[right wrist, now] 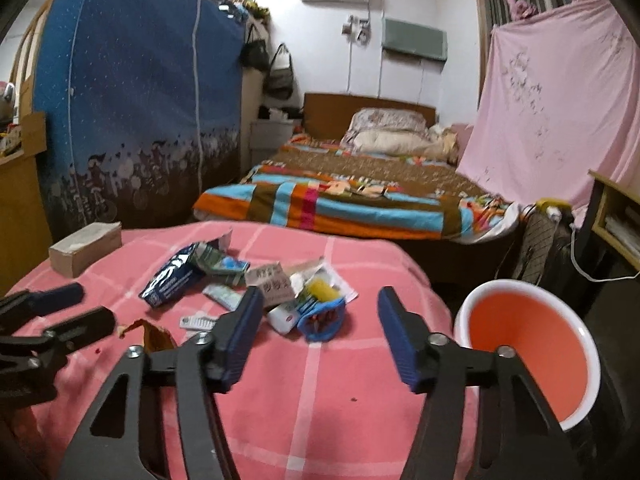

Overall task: Collect trash
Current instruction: 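Move both tools toward the trash pile and open their fingers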

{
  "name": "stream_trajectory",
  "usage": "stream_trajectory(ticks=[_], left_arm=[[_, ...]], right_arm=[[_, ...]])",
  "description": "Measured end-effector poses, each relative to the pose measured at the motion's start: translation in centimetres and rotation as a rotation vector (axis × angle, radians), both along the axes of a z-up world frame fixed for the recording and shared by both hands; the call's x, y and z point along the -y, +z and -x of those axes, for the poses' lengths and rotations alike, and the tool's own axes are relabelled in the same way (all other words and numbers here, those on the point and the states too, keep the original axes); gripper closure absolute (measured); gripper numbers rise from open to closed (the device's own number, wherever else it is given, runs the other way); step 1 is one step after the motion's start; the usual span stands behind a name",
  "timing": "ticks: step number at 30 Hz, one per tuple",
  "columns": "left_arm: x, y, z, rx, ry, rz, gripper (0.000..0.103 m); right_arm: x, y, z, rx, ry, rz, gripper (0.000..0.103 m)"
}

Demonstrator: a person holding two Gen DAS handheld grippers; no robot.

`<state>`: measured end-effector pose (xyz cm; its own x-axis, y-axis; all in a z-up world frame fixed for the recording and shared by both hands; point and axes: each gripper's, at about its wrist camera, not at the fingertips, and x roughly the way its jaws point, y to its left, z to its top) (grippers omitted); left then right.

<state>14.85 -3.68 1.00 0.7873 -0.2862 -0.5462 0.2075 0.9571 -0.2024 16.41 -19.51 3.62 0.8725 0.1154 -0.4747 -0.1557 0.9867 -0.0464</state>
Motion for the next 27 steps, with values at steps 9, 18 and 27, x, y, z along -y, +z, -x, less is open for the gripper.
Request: stream_trajectory(ticks=[9,18,27], left_arm=[[2.1,-1.1,-2.2,-0.137,-0.068,0.017,0.070],[2.0,-2.5,-2.6,-0.245,-0.141,0.137,0.089],[2.7,-2.2,-1.8,-0.264,-0.192,0.160,0.103]], right_arm=[[0.5,-0.9,-1.1,-0.096,0.048,-0.045,0.063],[-0.3,-1.4,-1.9,-0.137,0.087,-0.036,0.065],[-0.3,-1.5,-1.9,-0.137,0.078,-0.037,0.065]])
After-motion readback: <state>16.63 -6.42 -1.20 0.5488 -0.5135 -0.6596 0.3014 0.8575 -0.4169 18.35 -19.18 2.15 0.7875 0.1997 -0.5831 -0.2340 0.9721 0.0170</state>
